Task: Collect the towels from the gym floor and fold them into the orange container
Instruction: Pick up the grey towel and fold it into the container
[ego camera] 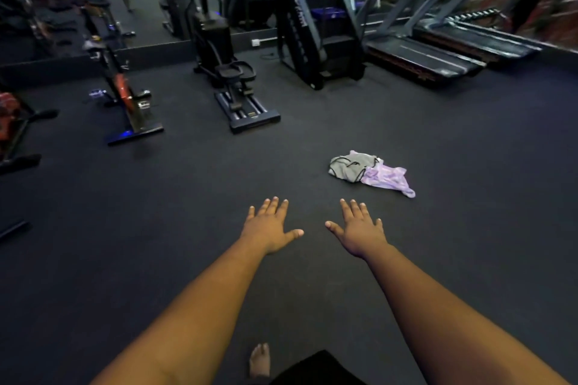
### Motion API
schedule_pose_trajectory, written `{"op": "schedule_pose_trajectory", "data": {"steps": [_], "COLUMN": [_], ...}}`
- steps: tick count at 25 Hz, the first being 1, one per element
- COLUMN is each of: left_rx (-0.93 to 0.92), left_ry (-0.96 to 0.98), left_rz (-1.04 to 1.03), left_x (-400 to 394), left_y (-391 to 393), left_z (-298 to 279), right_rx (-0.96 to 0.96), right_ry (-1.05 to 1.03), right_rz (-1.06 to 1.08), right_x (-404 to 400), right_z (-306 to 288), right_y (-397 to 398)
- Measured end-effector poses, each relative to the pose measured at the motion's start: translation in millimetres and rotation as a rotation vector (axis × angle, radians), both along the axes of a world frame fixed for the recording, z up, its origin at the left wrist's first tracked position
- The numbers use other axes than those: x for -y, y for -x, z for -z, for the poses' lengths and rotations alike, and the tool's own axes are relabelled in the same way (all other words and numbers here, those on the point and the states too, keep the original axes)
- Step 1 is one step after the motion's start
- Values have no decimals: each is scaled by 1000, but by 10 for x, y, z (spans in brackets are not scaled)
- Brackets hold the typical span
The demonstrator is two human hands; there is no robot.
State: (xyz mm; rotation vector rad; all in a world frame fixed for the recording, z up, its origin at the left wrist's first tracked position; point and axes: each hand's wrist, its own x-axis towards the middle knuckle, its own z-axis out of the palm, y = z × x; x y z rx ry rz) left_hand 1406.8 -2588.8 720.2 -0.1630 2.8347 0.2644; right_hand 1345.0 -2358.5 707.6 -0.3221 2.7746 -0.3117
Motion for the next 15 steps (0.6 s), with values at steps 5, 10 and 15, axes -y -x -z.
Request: {"op": "schedule_pose_trajectory", "data": {"steps": [5, 10, 15], "left_rx": [19, 45, 71], "left_ry": [-14, -26, -6], "left_rz": [118, 217, 283], "left_x": [-136, -43, 9], "left_y": [1138, 2385, 3440], "left_z": [136, 205, 211], "right_rx": [4, 39, 65], "right_ry": [-17, -32, -20], "right_rz": [115, 231, 301], "right_x": [-203, -176, -193], "right_z": [81, 124, 125], "right_y": [893, 1847, 2713]}}
